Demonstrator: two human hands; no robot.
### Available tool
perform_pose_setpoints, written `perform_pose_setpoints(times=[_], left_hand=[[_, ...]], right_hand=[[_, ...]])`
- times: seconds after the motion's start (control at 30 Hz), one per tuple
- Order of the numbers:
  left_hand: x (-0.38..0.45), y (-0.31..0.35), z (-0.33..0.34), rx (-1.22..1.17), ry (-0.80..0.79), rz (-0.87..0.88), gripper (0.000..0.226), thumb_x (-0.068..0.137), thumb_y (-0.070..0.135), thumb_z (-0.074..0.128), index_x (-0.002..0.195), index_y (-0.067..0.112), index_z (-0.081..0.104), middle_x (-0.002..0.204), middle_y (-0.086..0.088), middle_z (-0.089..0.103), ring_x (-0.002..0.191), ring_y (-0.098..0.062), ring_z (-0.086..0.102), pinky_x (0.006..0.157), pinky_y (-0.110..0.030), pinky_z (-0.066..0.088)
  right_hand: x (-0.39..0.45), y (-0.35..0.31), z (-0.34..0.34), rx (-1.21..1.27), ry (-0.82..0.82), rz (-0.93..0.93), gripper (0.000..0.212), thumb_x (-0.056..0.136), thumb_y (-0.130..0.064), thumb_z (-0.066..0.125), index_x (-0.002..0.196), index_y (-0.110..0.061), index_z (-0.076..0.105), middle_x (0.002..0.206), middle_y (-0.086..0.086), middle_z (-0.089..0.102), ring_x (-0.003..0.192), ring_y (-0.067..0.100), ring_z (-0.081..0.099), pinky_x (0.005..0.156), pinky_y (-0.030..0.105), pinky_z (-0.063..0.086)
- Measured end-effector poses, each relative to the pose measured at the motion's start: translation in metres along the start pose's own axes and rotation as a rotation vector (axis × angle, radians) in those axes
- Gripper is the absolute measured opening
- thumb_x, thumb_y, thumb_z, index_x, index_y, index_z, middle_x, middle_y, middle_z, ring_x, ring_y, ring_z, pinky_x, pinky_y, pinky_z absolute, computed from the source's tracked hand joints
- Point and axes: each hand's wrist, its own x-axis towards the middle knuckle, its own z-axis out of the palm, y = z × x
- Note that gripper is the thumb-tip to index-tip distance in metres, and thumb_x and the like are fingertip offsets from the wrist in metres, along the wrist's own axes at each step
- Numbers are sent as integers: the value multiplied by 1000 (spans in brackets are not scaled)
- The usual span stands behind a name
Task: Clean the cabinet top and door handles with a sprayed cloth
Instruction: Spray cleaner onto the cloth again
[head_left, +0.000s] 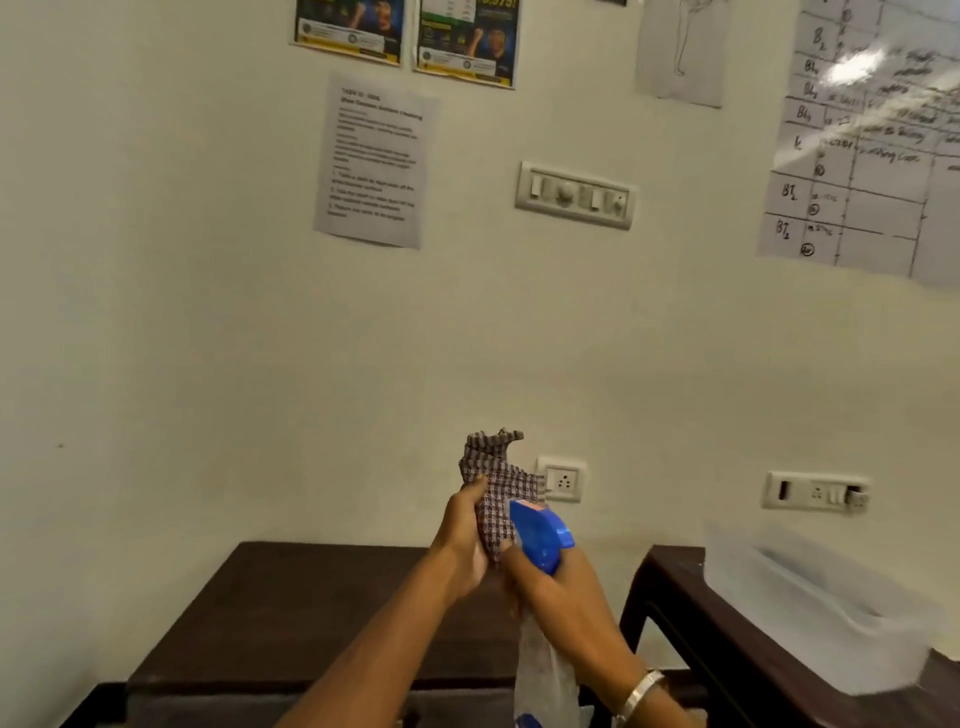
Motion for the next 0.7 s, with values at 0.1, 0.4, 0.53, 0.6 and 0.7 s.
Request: perform_pose_setpoints(times=[0.1, 0.4, 0.53, 0.6, 0.7], left_hand=[[0, 0, -8, -17, -7, 11, 40, 97, 29, 40, 109, -1, 64, 103, -23, 71, 96, -36, 66, 89, -45, 52], [6, -4, -21, -55, 2, 40, 42, 98, 29, 39, 122, 0, 58, 114, -23, 67, 100, -35, 65, 80, -44, 54], [7, -4, -20, -78, -18, 44, 41, 99, 29, 38, 123, 1, 58, 111, -21, 67, 98, -34, 64, 76, -43, 53], [7, -5, -20, -89, -27, 49, 42, 100, 29, 38, 123, 1, 57, 110, -21, 67, 99, -34, 65, 76, -43, 53], [8, -7, -21, -82, -46, 39, 42, 100, 31, 37, 122, 1, 58, 111, -22, 68, 101, -36, 65, 80, -44, 53]], right_hand=[[1, 4, 7, -31, 9, 32, 19, 91, -31, 62, 89, -12, 62, 63, 2, 57, 53, 6, 54, 51, 16, 46], [3, 4, -16, -49, 106, 16, 28, 91, -27, 62, 79, -1, 61, 60, 8, 58, 53, 13, 55, 52, 23, 47], [-5, 6, -18, -31, 85, 1, 23, 91, -23, 63, 78, -4, 59, 59, 6, 55, 50, 10, 53, 50, 20, 46], [-11, 10, -12, -35, 35, 2, 17, 90, -21, 63, 85, -6, 60, 60, 5, 54, 52, 10, 52, 53, 22, 46], [-21, 17, 0, -43, -36, 43, 17, 90, -22, 64, 84, -7, 59, 56, 2, 53, 47, 6, 51, 50, 17, 45]])
